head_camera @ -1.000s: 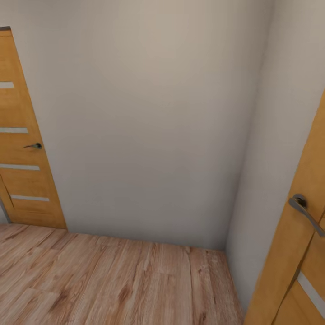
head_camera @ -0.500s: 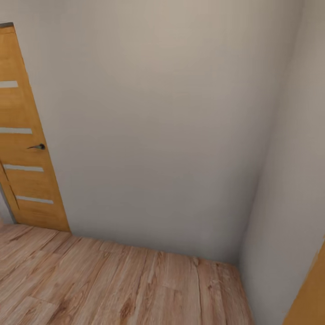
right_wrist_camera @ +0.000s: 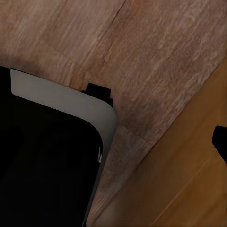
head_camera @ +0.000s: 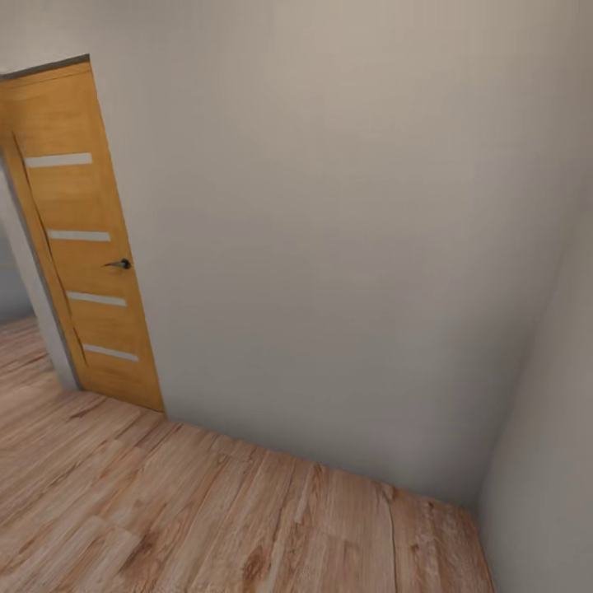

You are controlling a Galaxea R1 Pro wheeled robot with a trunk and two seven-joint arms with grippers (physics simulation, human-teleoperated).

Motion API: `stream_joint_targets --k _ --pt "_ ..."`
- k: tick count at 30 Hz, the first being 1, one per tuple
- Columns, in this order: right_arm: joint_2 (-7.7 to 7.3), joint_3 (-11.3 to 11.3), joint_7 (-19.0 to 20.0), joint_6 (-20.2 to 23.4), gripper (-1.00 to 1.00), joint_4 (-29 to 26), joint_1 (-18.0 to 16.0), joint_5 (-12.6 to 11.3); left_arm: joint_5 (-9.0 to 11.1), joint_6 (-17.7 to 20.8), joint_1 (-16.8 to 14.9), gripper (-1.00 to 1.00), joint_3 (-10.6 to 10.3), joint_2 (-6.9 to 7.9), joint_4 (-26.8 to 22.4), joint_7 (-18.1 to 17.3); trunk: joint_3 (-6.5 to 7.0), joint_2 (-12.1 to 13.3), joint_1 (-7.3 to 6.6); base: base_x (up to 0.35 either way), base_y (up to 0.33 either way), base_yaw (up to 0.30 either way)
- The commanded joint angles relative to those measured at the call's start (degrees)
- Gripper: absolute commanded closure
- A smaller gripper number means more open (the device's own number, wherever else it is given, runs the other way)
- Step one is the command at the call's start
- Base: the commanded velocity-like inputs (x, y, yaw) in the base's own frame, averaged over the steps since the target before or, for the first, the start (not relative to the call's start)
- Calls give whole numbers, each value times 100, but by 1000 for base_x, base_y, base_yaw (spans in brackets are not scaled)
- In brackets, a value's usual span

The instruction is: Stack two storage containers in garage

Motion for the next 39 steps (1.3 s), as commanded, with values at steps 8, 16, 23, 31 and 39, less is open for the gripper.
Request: stream_joint_targets --k 8,16,23,31,39 --pt "6 28 13 -30 -100 18 -8 -44 58 -10 0 -100 -4 -2 -3 -2 -6 -3 0 1 0 269" --pt "9 16 -64 -39 -100 18 -8 -49 58 -10 0 -100 -5 -2 -3 -2 -6 -3 0 0 0 269" --pt "9 15 -71 -43 -100 18 -8 -50 60 -4 0 -100 -5 -2 4 -9 -6 -3 0 99 0 269" --pt "9 15 -71 -44 -100 18 -8 -50 59 -8 0 -100 -5 -2 5 -10 -6 -3 0 314 0 269" --pt "9 15 -71 -49 -100 18 -8 -50 59 -8 0 -100 -5 -2 5 -10 -6 -3 0 318 0 269"
